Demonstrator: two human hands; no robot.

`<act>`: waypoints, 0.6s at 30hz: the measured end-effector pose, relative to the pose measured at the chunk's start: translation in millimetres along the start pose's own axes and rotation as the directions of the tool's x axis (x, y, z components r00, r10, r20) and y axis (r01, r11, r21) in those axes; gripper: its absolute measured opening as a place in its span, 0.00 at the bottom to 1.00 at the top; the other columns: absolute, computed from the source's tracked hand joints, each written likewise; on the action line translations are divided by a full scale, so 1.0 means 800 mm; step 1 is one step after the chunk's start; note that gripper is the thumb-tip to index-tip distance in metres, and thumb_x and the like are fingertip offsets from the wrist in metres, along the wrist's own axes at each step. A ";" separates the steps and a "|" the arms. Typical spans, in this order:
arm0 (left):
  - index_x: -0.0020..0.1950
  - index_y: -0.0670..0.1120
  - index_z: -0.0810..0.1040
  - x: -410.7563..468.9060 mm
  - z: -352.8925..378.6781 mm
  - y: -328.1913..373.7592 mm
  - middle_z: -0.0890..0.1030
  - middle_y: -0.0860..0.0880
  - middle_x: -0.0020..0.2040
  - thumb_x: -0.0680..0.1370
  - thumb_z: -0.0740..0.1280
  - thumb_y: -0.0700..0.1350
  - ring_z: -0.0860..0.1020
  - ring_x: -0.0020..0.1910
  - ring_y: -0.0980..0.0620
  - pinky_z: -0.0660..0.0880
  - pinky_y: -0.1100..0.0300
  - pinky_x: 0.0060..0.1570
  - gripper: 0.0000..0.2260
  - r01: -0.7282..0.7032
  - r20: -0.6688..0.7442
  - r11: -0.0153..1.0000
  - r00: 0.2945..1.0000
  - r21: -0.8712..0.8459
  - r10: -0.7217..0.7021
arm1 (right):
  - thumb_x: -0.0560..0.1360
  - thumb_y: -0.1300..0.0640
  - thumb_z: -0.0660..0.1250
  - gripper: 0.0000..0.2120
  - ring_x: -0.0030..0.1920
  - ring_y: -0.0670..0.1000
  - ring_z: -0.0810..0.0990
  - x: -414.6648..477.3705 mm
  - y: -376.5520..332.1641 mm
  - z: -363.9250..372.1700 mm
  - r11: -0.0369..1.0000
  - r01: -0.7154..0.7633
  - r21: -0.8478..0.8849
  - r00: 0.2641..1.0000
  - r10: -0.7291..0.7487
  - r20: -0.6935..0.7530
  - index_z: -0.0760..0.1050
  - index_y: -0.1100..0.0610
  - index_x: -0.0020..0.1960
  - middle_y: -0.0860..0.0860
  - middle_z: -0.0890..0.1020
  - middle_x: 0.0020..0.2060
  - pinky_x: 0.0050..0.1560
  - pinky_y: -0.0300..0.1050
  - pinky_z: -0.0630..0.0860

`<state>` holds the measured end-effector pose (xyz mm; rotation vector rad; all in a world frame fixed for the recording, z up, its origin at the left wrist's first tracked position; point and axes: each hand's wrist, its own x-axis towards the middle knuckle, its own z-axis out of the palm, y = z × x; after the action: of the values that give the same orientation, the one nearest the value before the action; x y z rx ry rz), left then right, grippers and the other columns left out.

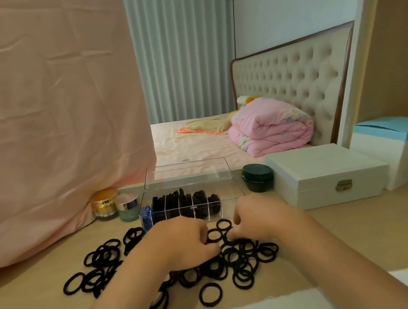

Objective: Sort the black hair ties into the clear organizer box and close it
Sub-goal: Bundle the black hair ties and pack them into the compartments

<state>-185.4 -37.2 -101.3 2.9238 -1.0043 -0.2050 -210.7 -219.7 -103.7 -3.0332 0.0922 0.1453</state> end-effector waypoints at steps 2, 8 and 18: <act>0.51 0.54 0.74 -0.007 0.008 -0.001 0.76 0.56 0.43 0.76 0.62 0.65 0.75 0.45 0.54 0.72 0.57 0.43 0.15 0.016 0.020 0.999 1.000 0.043 -0.017 | 0.76 0.45 0.72 0.17 0.49 0.51 0.83 -0.002 -0.004 0.003 1.000 -0.009 0.016 0.998 0.008 0.063 0.81 0.55 0.59 0.51 0.84 0.48 0.53 0.48 0.82; 0.55 0.56 0.76 -0.006 0.009 -0.007 0.75 0.58 0.45 0.80 0.66 0.54 0.75 0.46 0.55 0.71 0.62 0.41 0.06 -0.008 0.002 0.999 1.000 -0.031 0.008 | 0.77 0.53 0.72 0.10 0.52 0.51 0.81 -0.006 -0.008 0.002 0.992 0.062 0.112 0.994 -0.072 0.081 0.80 0.52 0.58 0.50 0.83 0.51 0.57 0.48 0.80; 0.52 0.53 0.83 -0.006 0.002 -0.049 0.85 0.53 0.42 0.79 0.69 0.41 0.83 0.42 0.60 0.77 0.65 0.46 0.07 -0.070 -0.097 0.734 0.995 -0.675 0.006 | 0.77 0.61 0.72 0.08 0.40 0.44 0.84 -0.005 0.008 -0.025 0.804 0.224 0.550 0.970 -0.238 -0.047 0.83 0.51 0.53 0.49 0.86 0.43 0.39 0.37 0.79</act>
<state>-165.9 -3.4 -105.2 2.2122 -0.7554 -0.3512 -212.8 -227.7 -84.1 -2.4309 -0.2066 0.1110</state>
